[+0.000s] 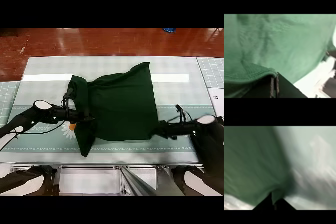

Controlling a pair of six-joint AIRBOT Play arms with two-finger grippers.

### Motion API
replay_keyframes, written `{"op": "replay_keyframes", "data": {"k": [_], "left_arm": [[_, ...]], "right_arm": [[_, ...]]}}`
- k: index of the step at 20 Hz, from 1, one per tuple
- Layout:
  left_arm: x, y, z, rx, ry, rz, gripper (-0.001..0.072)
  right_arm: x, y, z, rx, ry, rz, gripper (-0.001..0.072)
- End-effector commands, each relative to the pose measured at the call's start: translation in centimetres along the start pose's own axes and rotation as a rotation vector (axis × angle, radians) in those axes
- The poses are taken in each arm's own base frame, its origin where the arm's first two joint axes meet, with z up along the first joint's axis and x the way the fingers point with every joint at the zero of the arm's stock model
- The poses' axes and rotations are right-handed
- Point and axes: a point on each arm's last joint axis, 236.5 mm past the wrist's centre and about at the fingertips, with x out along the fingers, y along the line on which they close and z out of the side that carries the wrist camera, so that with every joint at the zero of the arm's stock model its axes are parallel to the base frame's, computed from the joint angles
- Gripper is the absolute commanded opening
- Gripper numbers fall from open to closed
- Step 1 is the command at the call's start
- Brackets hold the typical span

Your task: Fold the shirts.

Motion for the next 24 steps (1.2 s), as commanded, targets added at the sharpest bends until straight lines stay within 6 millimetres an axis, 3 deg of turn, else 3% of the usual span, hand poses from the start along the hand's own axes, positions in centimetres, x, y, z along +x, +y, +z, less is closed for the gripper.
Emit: {"op": "replay_keyframes", "data": {"k": [1, 4, 6, 8, 10, 12, 14, 17, 20, 24], "left_arm": [[-2.6, -2.4, 2.3, 0.034, -0.022, -0.067, 0.0019], [-10.0, -6.5, 8.0, 0.089, -0.173, -0.140, 0.0019], [-17.4, -10.1, 12.1, 0.153, -0.339, -0.160, 0.0019], [-25.2, -14.3, 14.4, 0.258, -0.503, -0.154, 0.0019], [-32.5, -18.6, 14.9, 0.364, -0.654, -0.129, 0.0019], [-38.8, -22.5, 14.2, 0.444, -0.806, -0.095, 0.0019], [-44.1, -25.7, 12.6, 0.530, -0.950, -0.035, 0.0019], [-50.1, -28.8, 9.4, 0.606, -1.134, 0.080, 0.0019], [-51.8, -31.5, 5.9, 0.667, -1.240, 0.177, 0.0019], [-53.1, -30.6, 0.6, 0.676, -1.336, 0.522, 0.0019]], "right_arm": [[-0.8, 6.8, 3.4, -0.157, -0.041, 0.111, 0.0025], [-7.7, 13.4, 8.9, -0.311, -0.192, 0.141, 0.0024], [-15.3, 18.3, 12.5, -0.430, -0.360, 0.111, 0.0024], [-23.3, 23.2, 14.1, -0.541, -0.520, 0.083, 0.0024], [-30.2, 27.3, 13.6, -0.634, -0.662, 0.065, 0.0024], [-36.1, 31.0, 11.2, -0.725, -0.777, 0.062, 0.0024], [-40.6, 33.7, 8.1, -0.802, -0.889, 0.061, 0.0024], [-45.3, 35.0, 2.9, -0.865, -1.035, 0.032, 0.0024], [-47.8, 33.1, -2.2, -0.855, -1.131, -0.100, 0.0024], [-49.4, 30.7, -8.5, -0.821, -1.220, -0.229, 0.0024]]}}
